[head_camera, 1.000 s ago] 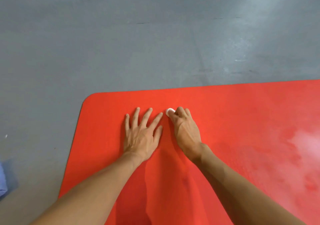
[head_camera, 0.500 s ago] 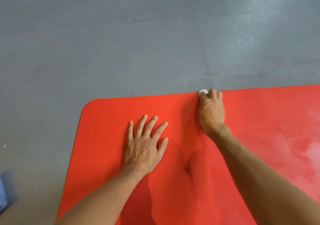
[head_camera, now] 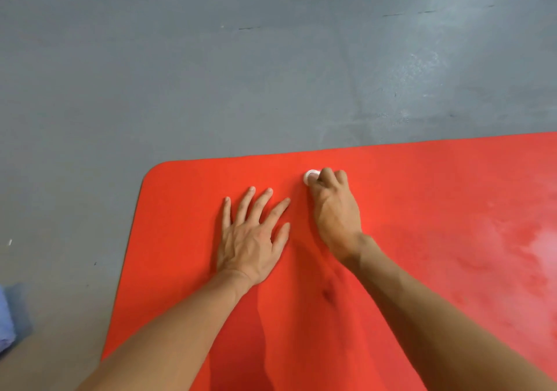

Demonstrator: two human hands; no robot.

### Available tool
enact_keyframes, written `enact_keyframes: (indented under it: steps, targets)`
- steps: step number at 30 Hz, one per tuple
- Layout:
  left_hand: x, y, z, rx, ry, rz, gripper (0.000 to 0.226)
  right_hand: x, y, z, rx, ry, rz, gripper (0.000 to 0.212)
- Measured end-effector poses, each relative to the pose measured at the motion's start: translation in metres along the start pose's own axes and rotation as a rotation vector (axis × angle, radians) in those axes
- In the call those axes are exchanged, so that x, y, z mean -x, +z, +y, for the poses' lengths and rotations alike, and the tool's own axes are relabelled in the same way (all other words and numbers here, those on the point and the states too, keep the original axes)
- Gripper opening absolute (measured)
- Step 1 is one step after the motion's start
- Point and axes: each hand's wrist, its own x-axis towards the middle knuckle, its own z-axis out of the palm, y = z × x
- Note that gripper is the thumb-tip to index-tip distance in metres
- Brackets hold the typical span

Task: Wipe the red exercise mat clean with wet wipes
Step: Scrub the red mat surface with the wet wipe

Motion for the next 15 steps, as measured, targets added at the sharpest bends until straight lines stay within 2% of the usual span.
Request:
enact_keyframes:
  steps: [2, 4, 6, 8, 9, 11, 13, 15]
  targets:
    - [-0.001, 0.001, 0.0, -0.011, 0.002, -0.001, 0.052, 0.019, 0.001, -0.018, -0.02, -0.191, -0.073, 0.045]
    - [-0.001, 0.0, 0.0, -0.003, -0.003, -0.002, 0.052, 0.014, -0.012, 0.001, 0.023, -0.215, -0.051, 0.035]
    - [-0.001, 0.0, 0.001, 0.003, -0.004, 0.003, 0.054, 0.004, -0.022, 0.036, 0.062, 0.009, 0.0, 0.026]
    - [-0.001, 0.0, 0.001, 0.005, -0.006, 0.004, 0.055, 0.0, -0.024, 0.058, 0.076, 0.237, 0.048, 0.029]
    - [0.0, 0.001, 0.001, 0.006, -0.009, 0.003, 0.056, 0.002, -0.023, 0.049, 0.07, 0.279, 0.071, 0.031]
    - [0.0, 0.001, 0.0, 0.012, -0.011, 0.004, 0.057, 0.016, -0.011, 0.008, 0.015, 0.16, 0.081, 0.034]
    - [0.0, 0.0, 0.0, 0.018, -0.012, -0.008, 0.057, 0.035, -0.003, -0.031, -0.058, -0.089, 0.039, 0.035]
    - [0.0, -0.001, 0.0, 0.027, -0.016, -0.014, 0.056, 0.039, -0.009, -0.036, 0.014, -0.329, 0.02, 0.029]
